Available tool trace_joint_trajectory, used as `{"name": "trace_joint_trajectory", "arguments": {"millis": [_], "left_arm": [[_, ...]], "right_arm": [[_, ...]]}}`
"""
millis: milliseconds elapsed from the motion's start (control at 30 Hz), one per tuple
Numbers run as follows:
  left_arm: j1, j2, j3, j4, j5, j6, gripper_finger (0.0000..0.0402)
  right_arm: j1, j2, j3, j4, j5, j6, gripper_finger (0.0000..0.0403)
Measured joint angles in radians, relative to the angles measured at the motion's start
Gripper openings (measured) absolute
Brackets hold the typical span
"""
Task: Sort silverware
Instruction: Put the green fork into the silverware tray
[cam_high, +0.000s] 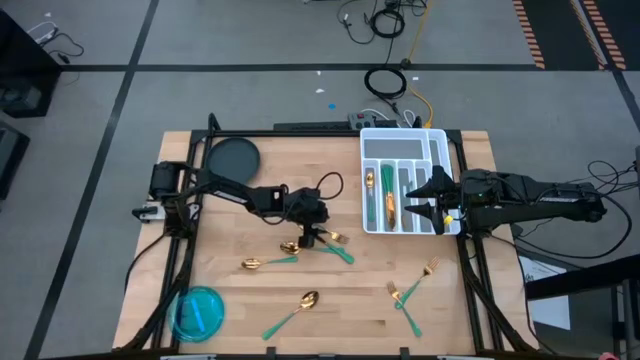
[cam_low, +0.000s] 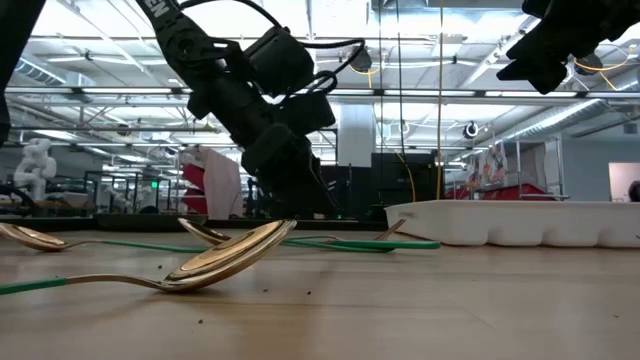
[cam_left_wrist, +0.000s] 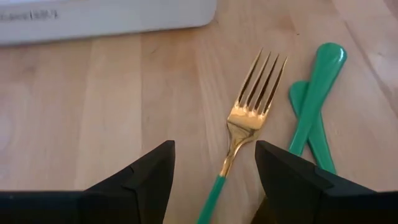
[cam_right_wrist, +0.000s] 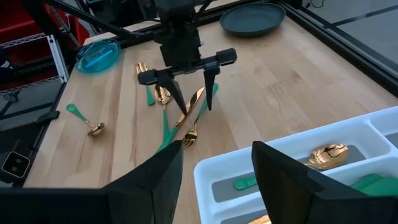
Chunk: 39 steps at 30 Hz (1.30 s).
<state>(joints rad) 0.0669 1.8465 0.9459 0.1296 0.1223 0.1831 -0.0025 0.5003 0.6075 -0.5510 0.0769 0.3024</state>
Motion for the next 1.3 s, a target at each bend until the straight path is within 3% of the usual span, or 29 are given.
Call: {"name": "trace_joint_trajectory", "arguments": {"millis": [333, 433, 500, 667, 700, 900, 1300], "left_arm": [[-0.006, 0.115, 0.022, 0.039, 0.031, -0.020, 0.0230], [-0.008, 0.141, 0.033, 0.032, 0.027, -0.020, 0.0213], [-0.009, 0.156, 0.035, 0.037, 0.026, -0.020, 0.0180], [-0.009, 0.159, 0.035, 0.013, 0.016, -0.026, 0.0033], [-0.008, 0.159, 0.035, 0.011, 0.016, -0.042, 0.0021], [-0.006, 0.152, 0.064, -0.009, 0.006, -0.149, 0.0017], [-0.006, 0.056, 0.217, -0.174, -0.041, -0.084, 0.0016]], "right_arm": [[0.000, 0.000, 0.000, -0.005, 0.002, 0.006, 0.0185], [0.000, 0.000, 0.000, -0.006, 0.004, 0.009, 0.0185], [0.000, 0.000, 0.000, -0.006, 0.009, 0.011, 0.0185], [0.000, 0.000, 0.000, -0.007, 0.033, 0.026, 0.0185], [0.000, 0.000, 0.000, -0.007, 0.033, 0.027, 0.0185], [0.000, 0.000, 0.000, 0.004, 0.043, 0.030, 0.0185], [-0.001, -0.005, 0.000, 0.006, 0.060, 0.025, 0.0185]]}}
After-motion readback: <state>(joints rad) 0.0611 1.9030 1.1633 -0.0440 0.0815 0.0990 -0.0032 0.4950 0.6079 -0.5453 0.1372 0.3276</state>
